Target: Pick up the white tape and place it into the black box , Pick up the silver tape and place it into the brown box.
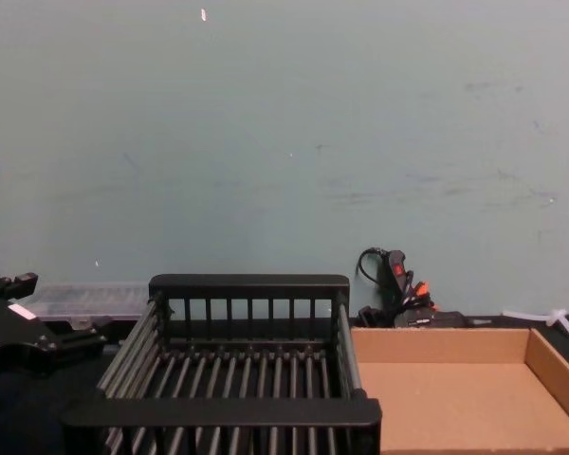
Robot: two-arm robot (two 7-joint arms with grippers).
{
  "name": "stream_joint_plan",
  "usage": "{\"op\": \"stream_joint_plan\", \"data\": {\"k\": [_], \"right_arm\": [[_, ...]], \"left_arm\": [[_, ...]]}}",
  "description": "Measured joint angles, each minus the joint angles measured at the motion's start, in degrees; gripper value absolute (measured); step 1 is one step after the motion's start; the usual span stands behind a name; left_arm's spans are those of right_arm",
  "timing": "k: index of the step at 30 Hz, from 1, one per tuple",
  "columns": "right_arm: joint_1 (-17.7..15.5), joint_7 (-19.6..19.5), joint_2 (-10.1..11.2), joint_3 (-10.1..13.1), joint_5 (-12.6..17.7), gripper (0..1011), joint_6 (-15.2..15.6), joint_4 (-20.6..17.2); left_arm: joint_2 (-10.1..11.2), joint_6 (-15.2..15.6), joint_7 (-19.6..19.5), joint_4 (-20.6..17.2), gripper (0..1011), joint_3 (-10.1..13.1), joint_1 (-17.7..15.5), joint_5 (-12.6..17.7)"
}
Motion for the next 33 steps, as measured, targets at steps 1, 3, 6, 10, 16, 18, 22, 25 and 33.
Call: {"op": "stream_joint_plan", "data": {"k": [1,3,6,10,16,18,22,25,33], "right_arm": [[0.01,0.04,-0.11,0.04,-0.1,1003,0.05,0.06],[0.05,0.15,-0.44,0.11,-0.38,1002,0.12,0.23],[0.15,0.4,-0.84,0.25,-0.77,1002,0.23,0.47],[0.2,0.6,-1.38,0.43,-1.31,1002,0.37,0.72],[0.23,0.69,-1.59,0.52,-1.6,1002,0.37,0.83],[0.23,0.69,-1.56,0.51,-1.58,1003,0.36,0.83],[0.24,0.69,-1.5,0.48,-1.52,1003,0.34,0.83],[0.23,0.69,-1.48,0.47,-1.47,969,0.33,0.82],[0.23,0.69,-1.45,0.42,-1.4,788,0.32,0.78]], "left_arm": [[0.0,0.0,0.0,0.0,1001,0.0,0.0,0.0],[0.0,0.0,0.0,0.0,1001,0.0,0.0,0.0],[0.0,0.0,0.0,0.0,1001,0.0,0.0,0.0],[0.0,0.0,0.0,0.0,1001,0.0,0.0,0.0],[0.0,0.0,0.0,0.0,1001,0.0,0.0,0.0],[0.0,0.0,0.0,0.0,1001,0.0,0.0,0.0],[0.0,0.0,0.0,0.0,1001,0.0,0.0,0.0],[0.0,0.0,0.0,0.0,1001,0.0,0.0,0.0],[0.0,0.0,0.0,0.0,1001,0.0,0.0,0.0]]}}
